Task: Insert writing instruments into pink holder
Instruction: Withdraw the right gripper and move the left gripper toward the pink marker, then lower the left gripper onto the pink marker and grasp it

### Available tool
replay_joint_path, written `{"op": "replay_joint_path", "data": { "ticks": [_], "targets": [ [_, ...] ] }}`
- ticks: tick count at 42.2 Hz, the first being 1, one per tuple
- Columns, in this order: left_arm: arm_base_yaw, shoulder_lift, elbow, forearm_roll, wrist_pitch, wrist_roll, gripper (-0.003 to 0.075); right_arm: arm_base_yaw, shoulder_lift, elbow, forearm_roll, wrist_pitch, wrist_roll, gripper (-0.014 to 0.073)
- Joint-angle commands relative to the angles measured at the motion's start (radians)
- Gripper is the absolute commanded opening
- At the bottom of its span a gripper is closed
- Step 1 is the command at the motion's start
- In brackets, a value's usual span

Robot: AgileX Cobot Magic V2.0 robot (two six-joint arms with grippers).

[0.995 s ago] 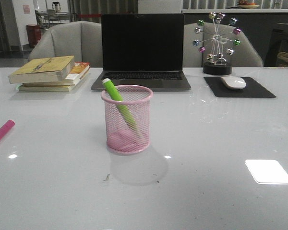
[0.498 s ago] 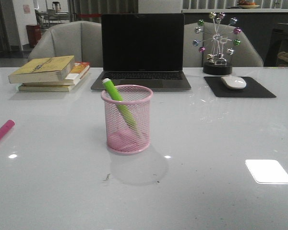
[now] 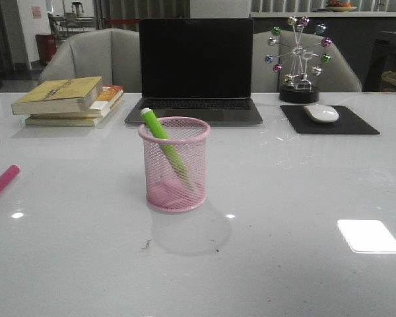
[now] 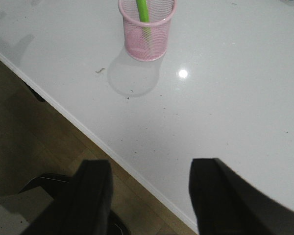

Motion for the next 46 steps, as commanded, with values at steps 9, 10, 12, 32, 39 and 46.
{"op": "replay_joint_path", "data": {
  "ticks": [9,10,12,32,39,46],
  "targets": [
    [0.036,0.222,-0.228,0.008,-0.021,-0.006,0.0603,-0.001,-0.004,-0.025,0.0,-0.052,-0.011,0.0469],
    [0.036,0.24,-0.239,0.008,-0.021,-0.006,0.0602,-0.001,-0.004,-0.025,0.0,-0.052,-0.011,0.0469],
    [0.036,0.266,-0.262,0.008,-0.021,-0.006,0.0601,-0.001,-0.004,-0.025,0.0,-0.052,-0.011,0.0469],
    [0.036,0.386,-0.315,0.01,-0.099,-0.006,0.0601,-0.001,-0.004,-0.025,0.0,-0.052,-0.011,0.0469],
    [0.04,0.388,-0.315,0.01,-0.097,-0.006,0.0598,-0.001,-0.004,-0.025,0.0,-0.052,-0.011,0.0469],
    [0.04,0.388,-0.315,0.006,-0.093,-0.006,0.0505,-0.001,-0.004,-0.025,0.0,-0.052,-0.011,0.0469]
  ]
}}
